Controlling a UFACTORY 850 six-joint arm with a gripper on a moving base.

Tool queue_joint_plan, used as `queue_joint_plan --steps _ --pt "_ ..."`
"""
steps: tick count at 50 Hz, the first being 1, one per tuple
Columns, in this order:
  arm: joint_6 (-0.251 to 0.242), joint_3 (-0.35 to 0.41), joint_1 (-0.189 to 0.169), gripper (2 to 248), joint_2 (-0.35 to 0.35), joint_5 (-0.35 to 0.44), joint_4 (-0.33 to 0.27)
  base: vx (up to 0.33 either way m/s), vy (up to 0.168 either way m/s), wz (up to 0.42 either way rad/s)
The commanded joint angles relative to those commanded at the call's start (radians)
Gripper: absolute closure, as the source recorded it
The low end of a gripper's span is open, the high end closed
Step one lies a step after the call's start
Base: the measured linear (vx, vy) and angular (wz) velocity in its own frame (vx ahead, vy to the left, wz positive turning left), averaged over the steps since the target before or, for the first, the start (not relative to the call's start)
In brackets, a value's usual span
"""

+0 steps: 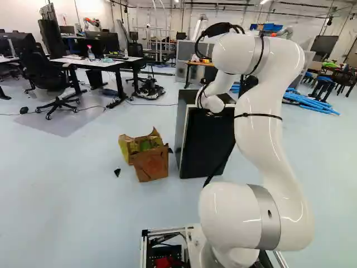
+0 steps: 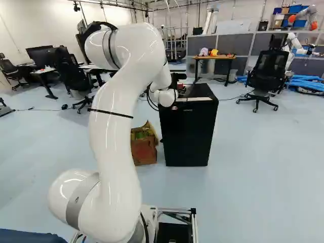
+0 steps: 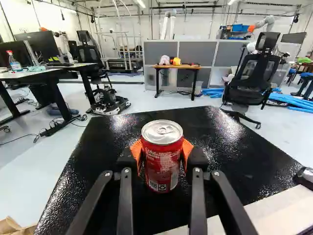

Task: Grab a drink from the fridge

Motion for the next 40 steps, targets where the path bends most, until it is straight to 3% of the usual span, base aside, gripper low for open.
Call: queue_joint_plan --steps 2,3,40 --pt "0.0 0.0 0.0 135 0.0 0.0 0.0 0.0 0.0 0.0" --pt "0.0 0.0 0.0 152 0.001 0.0 0.0 0.0 0.0 0.0" --pt "0.0 0.002 0.0 152 0.059 0.0 0.0 0.0 0.0 0.0"
